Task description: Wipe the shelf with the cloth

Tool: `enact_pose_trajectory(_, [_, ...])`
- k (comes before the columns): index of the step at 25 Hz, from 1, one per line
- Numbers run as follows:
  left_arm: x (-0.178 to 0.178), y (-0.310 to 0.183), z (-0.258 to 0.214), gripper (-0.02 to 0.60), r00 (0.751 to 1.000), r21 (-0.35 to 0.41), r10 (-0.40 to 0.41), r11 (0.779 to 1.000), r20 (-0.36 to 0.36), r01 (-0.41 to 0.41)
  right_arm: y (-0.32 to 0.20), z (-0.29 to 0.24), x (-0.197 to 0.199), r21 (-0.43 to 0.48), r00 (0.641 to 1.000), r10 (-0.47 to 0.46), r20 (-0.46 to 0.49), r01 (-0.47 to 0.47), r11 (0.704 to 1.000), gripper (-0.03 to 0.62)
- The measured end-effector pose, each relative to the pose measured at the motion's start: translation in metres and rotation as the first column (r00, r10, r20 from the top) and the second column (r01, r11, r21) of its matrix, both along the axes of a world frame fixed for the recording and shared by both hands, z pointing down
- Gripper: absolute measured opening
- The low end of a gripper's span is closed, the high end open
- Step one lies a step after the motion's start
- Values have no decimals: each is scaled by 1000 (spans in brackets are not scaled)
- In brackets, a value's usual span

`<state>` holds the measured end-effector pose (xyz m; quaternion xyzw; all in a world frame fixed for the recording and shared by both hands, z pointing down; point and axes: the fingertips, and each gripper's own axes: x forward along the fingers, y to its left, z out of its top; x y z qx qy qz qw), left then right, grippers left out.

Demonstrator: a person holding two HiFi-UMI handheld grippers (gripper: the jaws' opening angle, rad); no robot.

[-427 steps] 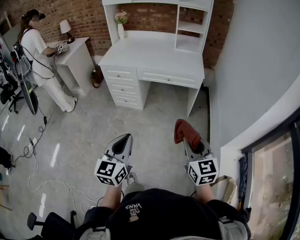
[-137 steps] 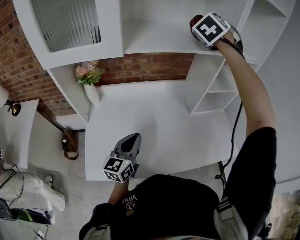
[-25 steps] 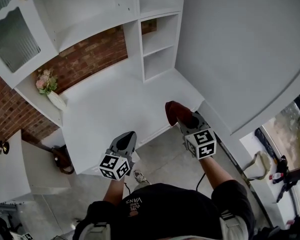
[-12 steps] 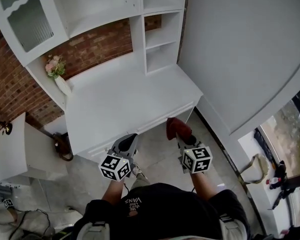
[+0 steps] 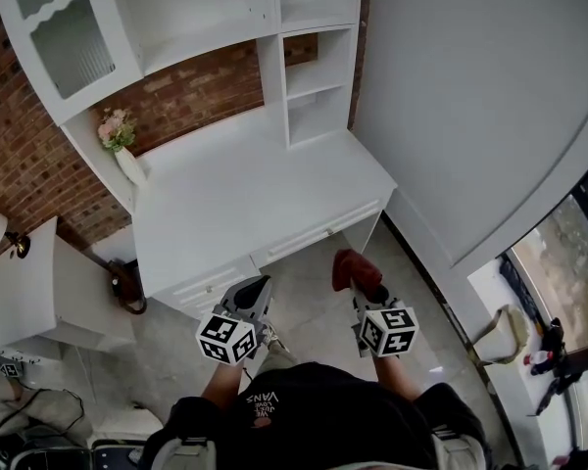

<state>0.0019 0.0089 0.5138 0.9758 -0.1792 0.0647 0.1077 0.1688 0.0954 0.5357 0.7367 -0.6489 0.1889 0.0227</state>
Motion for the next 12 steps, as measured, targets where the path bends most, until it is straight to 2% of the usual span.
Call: enact_pose_trajectory(12, [-7, 22, 13, 5, 1000, -14, 0, 1000, 16, 0, 17, 19, -18, -43, 999, -45, -14, 44, 998, 67])
